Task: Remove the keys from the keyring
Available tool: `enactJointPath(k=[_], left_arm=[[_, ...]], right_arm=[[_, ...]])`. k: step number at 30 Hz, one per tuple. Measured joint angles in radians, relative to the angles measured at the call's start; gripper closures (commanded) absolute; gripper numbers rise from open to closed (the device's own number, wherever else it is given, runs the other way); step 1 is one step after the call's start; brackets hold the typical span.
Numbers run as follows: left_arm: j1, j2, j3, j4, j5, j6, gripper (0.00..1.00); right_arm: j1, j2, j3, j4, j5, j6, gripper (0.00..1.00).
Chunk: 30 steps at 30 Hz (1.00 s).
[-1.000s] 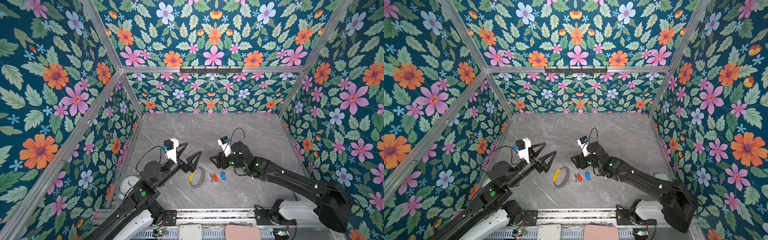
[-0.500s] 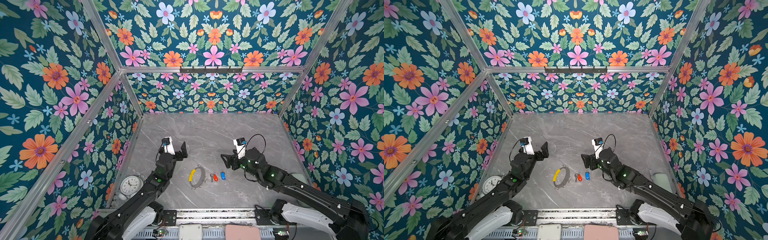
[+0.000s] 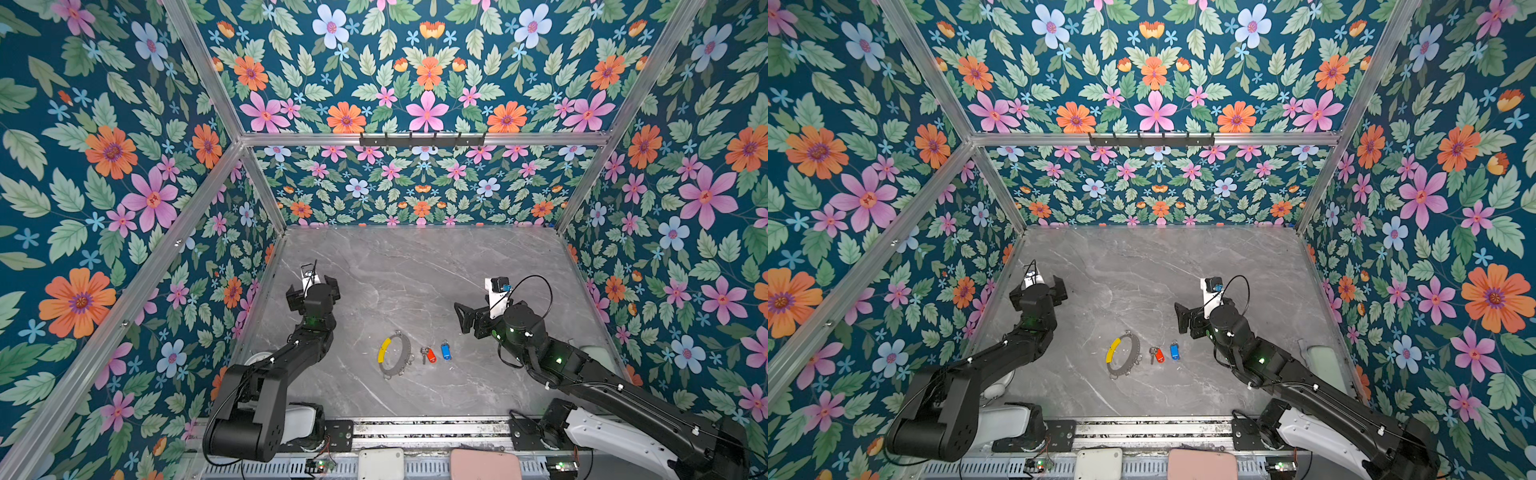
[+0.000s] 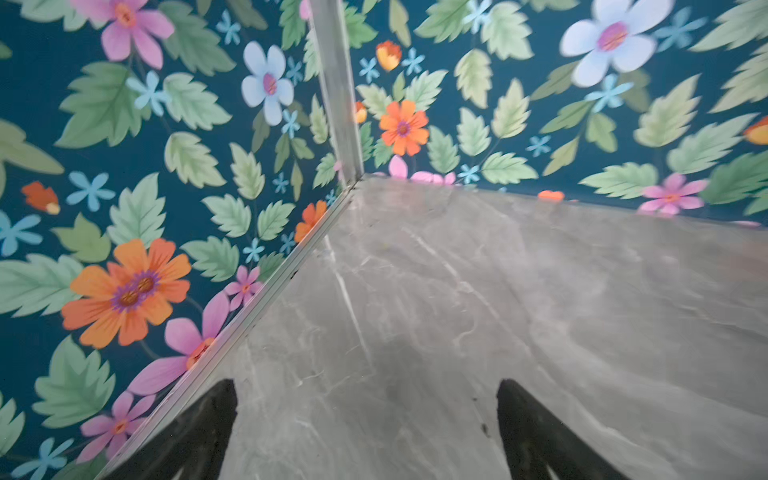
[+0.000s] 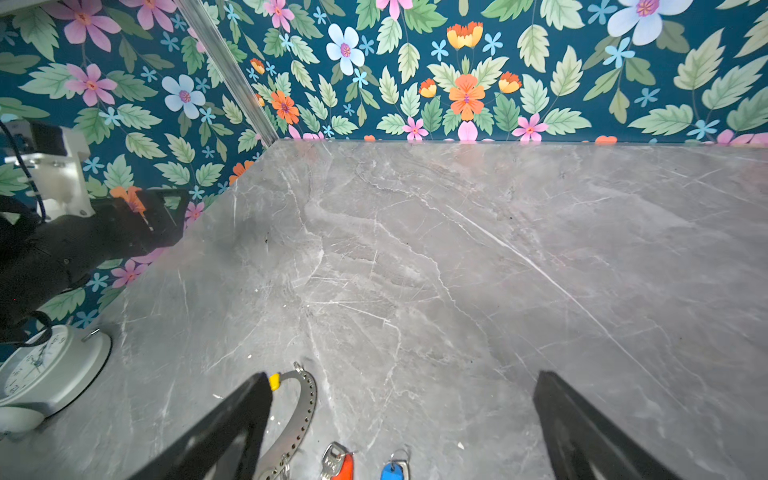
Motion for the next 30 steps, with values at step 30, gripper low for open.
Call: enactJointPath(k=[30], left_arm=[[0.108, 0.299, -0.172, 0.612, 0.239, 0.048, 0.00]], right_arm=[[-0.634, 0.006, -0.335, 0.405, 0.084, -0.263, 0.01]])
